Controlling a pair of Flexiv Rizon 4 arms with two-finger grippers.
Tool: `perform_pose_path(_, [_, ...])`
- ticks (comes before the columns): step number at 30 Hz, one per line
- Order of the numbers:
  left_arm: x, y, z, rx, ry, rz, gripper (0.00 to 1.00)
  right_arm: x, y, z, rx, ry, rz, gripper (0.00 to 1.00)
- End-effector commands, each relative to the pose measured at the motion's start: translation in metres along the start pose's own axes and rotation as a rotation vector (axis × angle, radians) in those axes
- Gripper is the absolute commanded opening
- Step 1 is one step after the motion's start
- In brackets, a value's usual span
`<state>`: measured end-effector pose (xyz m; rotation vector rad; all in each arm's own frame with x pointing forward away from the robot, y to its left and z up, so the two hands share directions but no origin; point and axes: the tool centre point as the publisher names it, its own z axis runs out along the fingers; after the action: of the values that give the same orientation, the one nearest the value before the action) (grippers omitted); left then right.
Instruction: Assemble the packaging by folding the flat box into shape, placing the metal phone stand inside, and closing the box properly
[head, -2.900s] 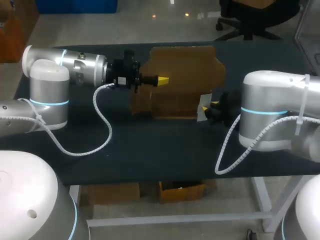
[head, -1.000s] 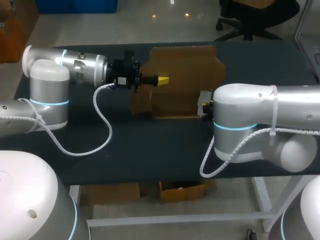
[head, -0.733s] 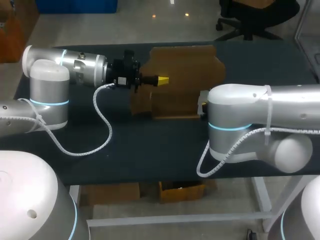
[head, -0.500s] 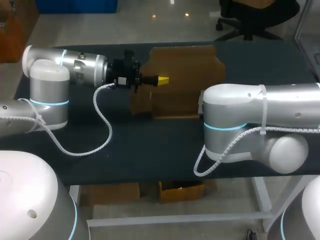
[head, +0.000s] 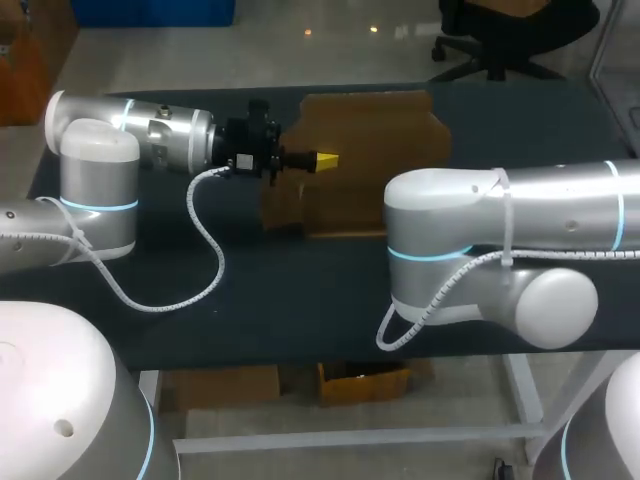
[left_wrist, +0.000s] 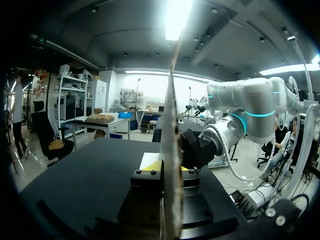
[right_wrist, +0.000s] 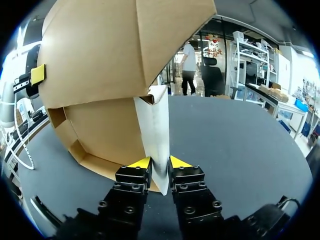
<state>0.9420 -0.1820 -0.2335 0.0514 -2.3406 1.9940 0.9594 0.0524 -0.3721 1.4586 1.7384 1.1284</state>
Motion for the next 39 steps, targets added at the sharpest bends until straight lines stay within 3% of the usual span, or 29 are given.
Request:
perform_pose_path(1, [-0.0001,0.0038,0.0010,0.002,0.002,0.000,0.00,0.0032,-0.0002,0.0057,0.004,-0.097,0.008,0.18])
perform_pose_path(12, [-0.0001,0.0038,0.0010,0.002,0.002,0.000,0.00,0.0000,-0.0019,0.0087,0.014,-0.123,0.035,0.16])
perform_pose_path(21, [-0.0001,0.0038,0.0010,0.002,0.002,0.000,0.00,-0.0011,-0.0013,0.0130,0.022,-0.142,0.045,0.07])
perform_pose_path(34, [-0.0001,0.0038,0.0010,0.002,0.002,0.000,0.00,-0.0042,-0.0006,0.0152,0.027,-0.167,0.068,0.12])
perform_pose_path(39, [-0.0001,0.0038,0.0010,0.002,0.002,0.000,0.00,-0.0043,0.0007,0.0155,0.027,-0.174,0.068,0.09])
